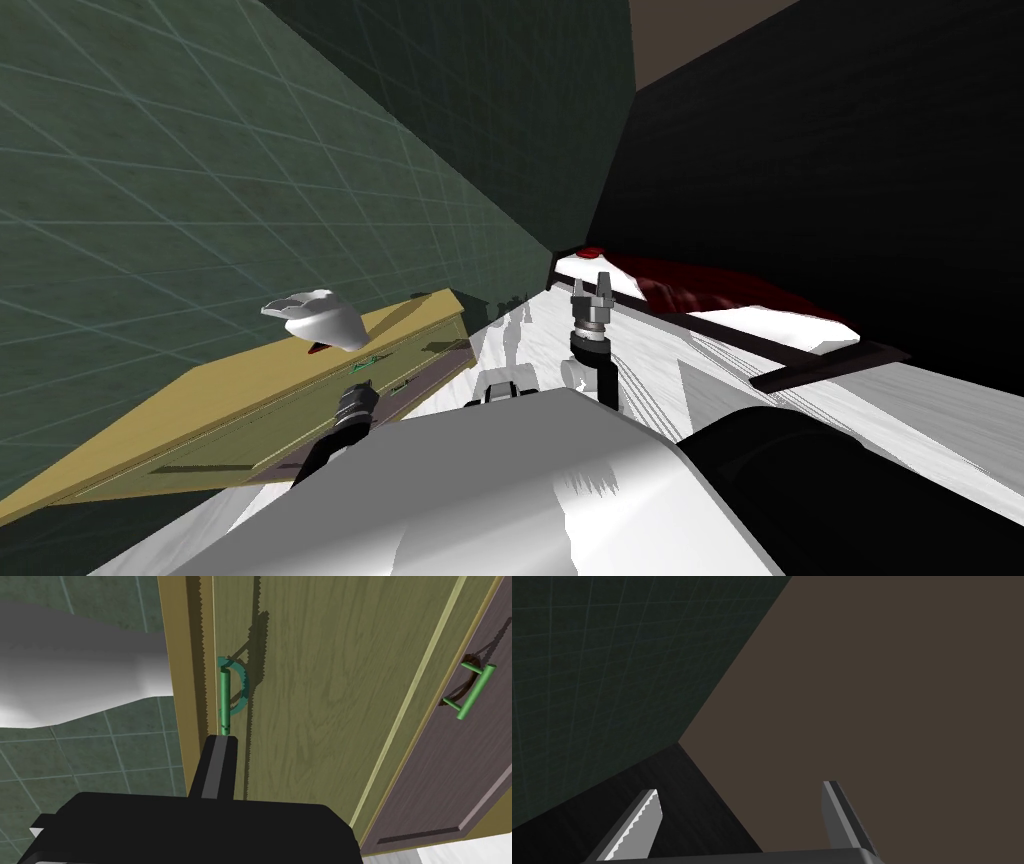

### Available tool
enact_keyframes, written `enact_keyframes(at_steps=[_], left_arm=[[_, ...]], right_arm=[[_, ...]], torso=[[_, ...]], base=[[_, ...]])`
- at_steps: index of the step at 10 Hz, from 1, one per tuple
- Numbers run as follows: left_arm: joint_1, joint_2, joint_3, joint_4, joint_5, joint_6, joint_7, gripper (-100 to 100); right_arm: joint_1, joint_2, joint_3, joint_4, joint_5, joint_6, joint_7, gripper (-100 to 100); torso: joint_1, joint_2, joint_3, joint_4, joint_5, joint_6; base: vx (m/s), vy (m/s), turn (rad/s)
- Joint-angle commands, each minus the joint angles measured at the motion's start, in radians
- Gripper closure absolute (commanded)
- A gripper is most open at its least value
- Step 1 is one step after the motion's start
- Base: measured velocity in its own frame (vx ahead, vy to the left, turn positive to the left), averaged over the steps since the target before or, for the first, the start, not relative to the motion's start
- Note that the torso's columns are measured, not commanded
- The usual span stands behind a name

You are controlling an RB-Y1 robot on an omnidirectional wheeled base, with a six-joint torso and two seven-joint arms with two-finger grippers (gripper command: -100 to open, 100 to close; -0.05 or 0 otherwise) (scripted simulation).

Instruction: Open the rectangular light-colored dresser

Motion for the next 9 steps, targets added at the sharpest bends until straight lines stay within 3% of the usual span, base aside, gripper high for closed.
enact_keyframes(at_steps=[1,6,7,9], left_arm=[[-0.011,0.001,0.005,0.012,-0.002,-0.002,-0.001,-100],[-0.024,0.003,0.007,0.03,-0.004,-0.007,-0.001,-100],[-0.026,0.003,0.007,0.032,-0.005,-0.008,0.0,100],[-0.013,0.002,0.004,0.016,-0.002,-0.005,0.001,100]], right_arm=[[0.0,0.0,0.0,0.0,0.0,0.0,0.0,0],[0.0,0.0,0.0,0.0,0.0,0.0,0.0,0],[0.0,0.0,0.0,0.0,0.0,0.0,0.0,0],[0.0,0.0,0.0,0.0,0.0,0.0,0.0,0]], torso=[[0.004,-0.006,-0.004,-0.002,0.001,0.0],[-0.005,0.008,0.005,0.002,-0.002,0.0],[-0.005,0.008,0.005,0.002,-0.001,0.0],[-0.007,0.011,0.006,0.003,-0.002,0.0]], base=[[0.12,0.083,-0.014],[0.093,0.067,-0.008],[0.01,0.006,0.0],[-0.097,-0.071,0.009]])
